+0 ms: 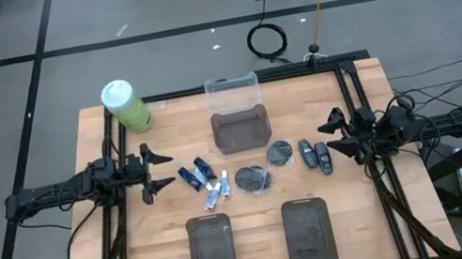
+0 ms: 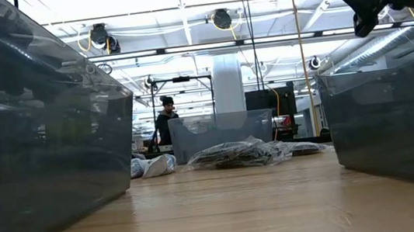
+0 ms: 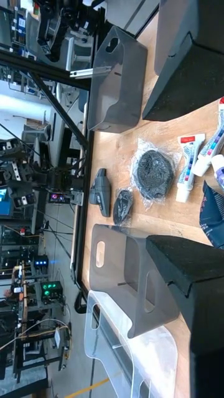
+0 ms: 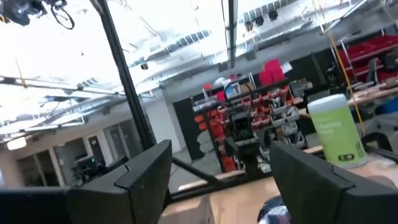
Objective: Pick & Place Travel size toiletries
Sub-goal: Put the right black deodorant into the transparent bin
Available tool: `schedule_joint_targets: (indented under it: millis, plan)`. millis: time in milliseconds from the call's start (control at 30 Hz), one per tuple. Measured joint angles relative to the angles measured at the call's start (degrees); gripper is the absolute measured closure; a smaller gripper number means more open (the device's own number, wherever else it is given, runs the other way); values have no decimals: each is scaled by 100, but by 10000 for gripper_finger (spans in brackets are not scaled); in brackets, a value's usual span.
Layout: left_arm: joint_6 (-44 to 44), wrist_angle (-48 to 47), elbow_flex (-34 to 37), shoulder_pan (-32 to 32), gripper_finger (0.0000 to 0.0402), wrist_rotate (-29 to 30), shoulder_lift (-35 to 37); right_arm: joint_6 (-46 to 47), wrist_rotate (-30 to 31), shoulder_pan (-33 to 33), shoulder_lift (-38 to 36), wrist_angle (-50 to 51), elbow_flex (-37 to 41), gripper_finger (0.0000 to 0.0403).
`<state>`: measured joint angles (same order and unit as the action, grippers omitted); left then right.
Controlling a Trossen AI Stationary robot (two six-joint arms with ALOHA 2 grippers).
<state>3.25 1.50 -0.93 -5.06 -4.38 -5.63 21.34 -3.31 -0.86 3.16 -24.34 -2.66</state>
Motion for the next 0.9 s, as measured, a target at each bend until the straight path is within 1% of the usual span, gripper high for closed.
schedule_joint_targets:
  millis: [133,233,300,367,433,500,567,667,733,800,900]
  plan:
    - [0,0,0,1,96,-2,0,35,29,0,2,2,0,142]
    - [0,1,1,0,96,0,0,-18,45,0,2,-214,0,142]
    - [0,0,0,1,96,-2,0,-132,320,0,4,-346,-8,142]
    - [0,0,0,1,96,0,0,-133,584,5,0,-178,-183,142]
    - [0,1,1,1,96,-1,0,-185,617,-10,165,658,-550,142]
    - [0,0,1,1,96,0,0,-190,835,-53,538,1335,-1186,142]
    - [0,0,0,1,96,-2,1,-213,1304,-122,1077,2190,-1945,142]
    - [0,2,0,2,96,0,0,-148,1864,-189,2145,4048,-3090,142]
    - [0,2,0,0,96,-2,0,226,1965,-188,2813,5266,-3891,142]
    - [0,2,0,0,96,-2,0,841,1974,-188,3414,6614,-4537,142]
    - [0,3,0,0,96,-1,2,1871,1947,-190,4253,8109,-5055,142]
